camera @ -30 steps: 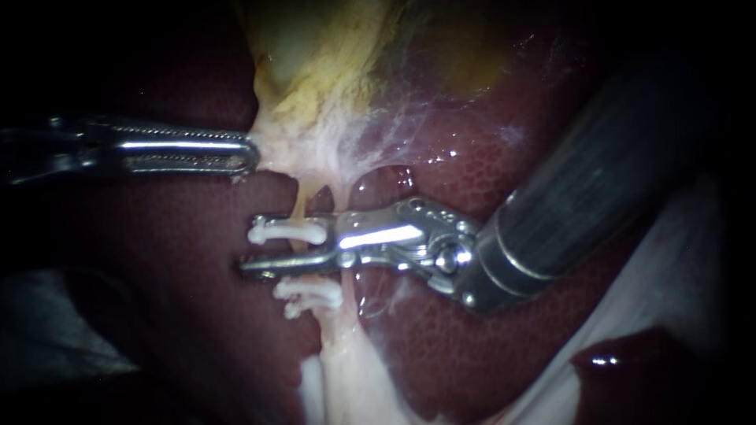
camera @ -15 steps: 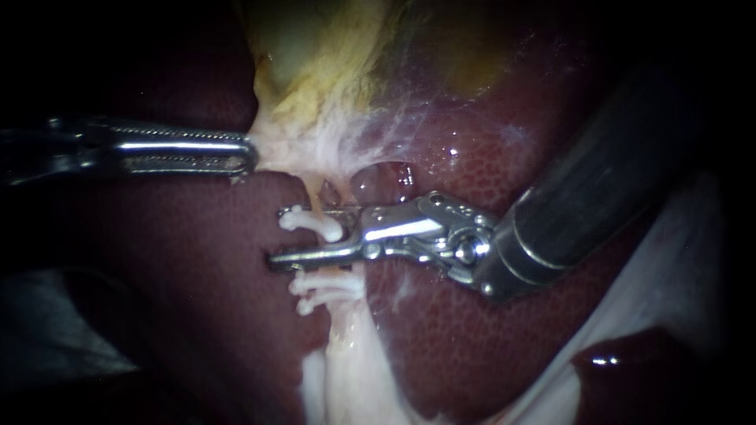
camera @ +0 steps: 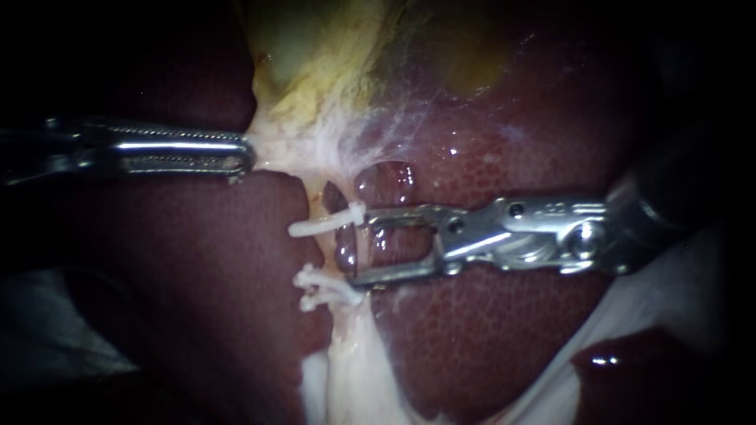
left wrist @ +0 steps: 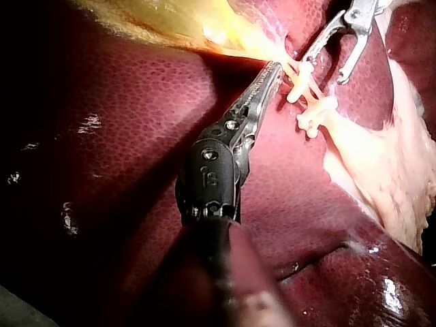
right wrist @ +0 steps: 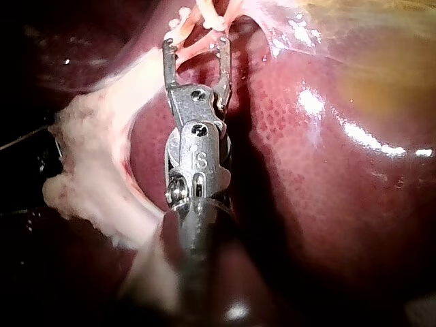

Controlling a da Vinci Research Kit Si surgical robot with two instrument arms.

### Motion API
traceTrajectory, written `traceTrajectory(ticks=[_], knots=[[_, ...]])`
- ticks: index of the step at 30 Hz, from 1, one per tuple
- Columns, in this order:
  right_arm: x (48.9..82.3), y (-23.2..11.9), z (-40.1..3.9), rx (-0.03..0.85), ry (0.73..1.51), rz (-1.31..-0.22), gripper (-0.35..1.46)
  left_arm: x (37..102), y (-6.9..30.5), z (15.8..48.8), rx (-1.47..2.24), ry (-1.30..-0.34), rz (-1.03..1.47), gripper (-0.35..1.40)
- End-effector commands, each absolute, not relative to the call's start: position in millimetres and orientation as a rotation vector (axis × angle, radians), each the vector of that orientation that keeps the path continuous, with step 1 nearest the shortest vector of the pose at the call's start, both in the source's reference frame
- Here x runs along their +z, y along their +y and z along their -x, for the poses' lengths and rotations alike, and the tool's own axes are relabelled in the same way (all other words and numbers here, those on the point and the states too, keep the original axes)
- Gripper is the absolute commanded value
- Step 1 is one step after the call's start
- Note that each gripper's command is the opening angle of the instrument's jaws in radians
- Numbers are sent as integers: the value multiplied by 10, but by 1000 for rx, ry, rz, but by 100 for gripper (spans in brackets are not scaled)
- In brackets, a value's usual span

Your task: Going back third clip left tube

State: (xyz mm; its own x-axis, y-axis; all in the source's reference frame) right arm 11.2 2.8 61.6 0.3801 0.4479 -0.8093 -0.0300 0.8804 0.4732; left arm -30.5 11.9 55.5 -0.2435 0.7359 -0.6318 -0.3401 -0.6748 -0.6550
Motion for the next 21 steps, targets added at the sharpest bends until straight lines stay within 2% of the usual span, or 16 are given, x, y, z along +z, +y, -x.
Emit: traceTrajectory(ticks=[1,9,21], knots=[[610,30,-104,297,1151,-413,50,555,119,305,1976,-508,1305,-35],[579,36,-58,222,1176,-424,50,555,119,305,1976,-508,1305,-35],[574,32,-52,177,1185,-409,50,566,120,311,1978,-502,1305,-35]])
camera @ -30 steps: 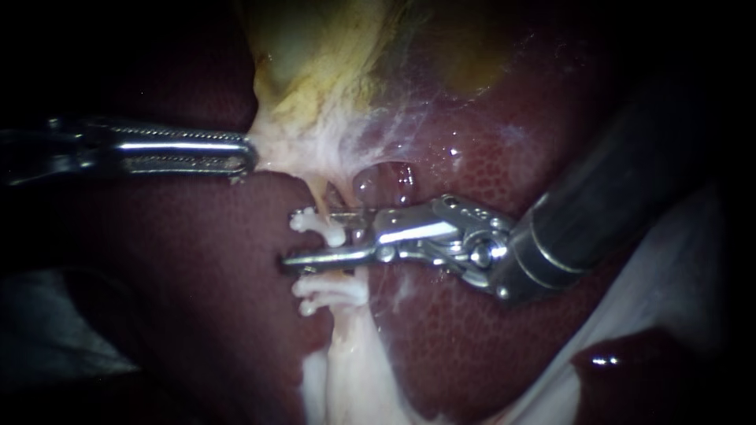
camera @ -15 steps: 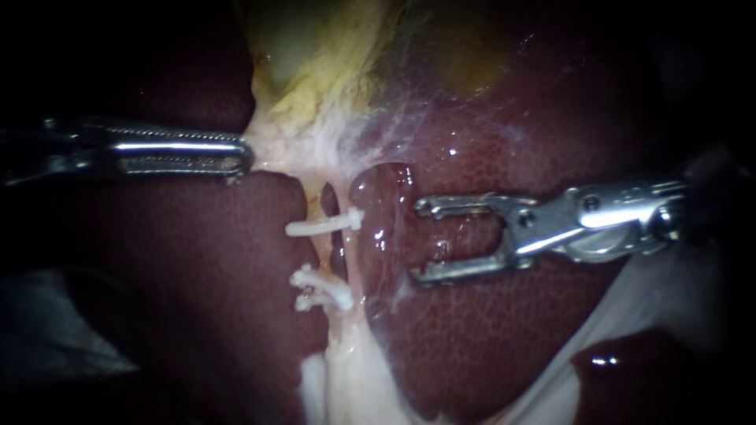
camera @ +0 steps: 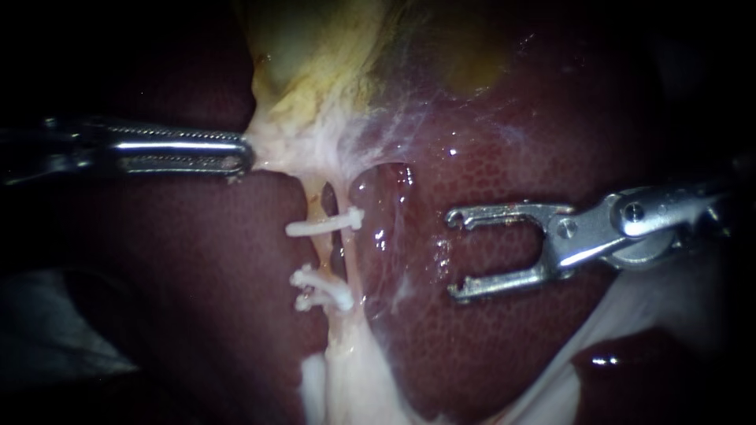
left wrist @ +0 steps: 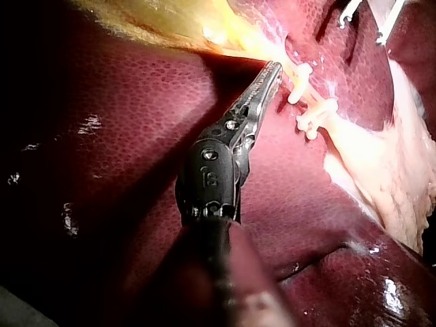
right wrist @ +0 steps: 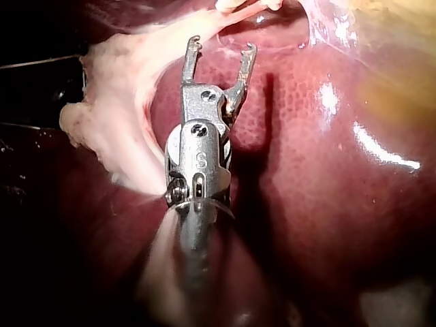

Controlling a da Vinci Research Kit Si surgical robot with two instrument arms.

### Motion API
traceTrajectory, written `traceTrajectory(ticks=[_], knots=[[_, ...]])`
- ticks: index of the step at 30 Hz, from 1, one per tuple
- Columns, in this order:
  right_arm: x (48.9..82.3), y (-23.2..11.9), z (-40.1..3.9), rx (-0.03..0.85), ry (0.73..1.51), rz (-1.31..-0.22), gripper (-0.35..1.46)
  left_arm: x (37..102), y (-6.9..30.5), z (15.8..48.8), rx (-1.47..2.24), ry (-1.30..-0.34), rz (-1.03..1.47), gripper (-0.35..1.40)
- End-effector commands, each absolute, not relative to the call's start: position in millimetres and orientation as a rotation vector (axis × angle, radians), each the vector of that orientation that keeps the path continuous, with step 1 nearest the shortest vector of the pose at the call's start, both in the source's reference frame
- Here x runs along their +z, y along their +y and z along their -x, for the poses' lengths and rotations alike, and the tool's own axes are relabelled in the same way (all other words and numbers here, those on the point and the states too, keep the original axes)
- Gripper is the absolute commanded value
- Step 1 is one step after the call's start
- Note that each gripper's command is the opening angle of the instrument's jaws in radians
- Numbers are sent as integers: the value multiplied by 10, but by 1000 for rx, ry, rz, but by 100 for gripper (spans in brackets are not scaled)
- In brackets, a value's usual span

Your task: Going back third clip left tube

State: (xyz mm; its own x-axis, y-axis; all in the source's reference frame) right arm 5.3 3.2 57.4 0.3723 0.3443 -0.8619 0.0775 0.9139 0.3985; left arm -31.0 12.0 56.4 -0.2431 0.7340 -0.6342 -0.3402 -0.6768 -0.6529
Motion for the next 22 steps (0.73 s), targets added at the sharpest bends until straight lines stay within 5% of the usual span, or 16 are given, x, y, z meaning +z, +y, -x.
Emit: traceTrajectory(ticks=[1,22], knots=[[574,32,-52,172,1186,-405,50,570,121,312,1978,-501,1305,-35],[571,36,-48,169,1187,-404,50,613,122,332,1997,-481,1302,-35]])
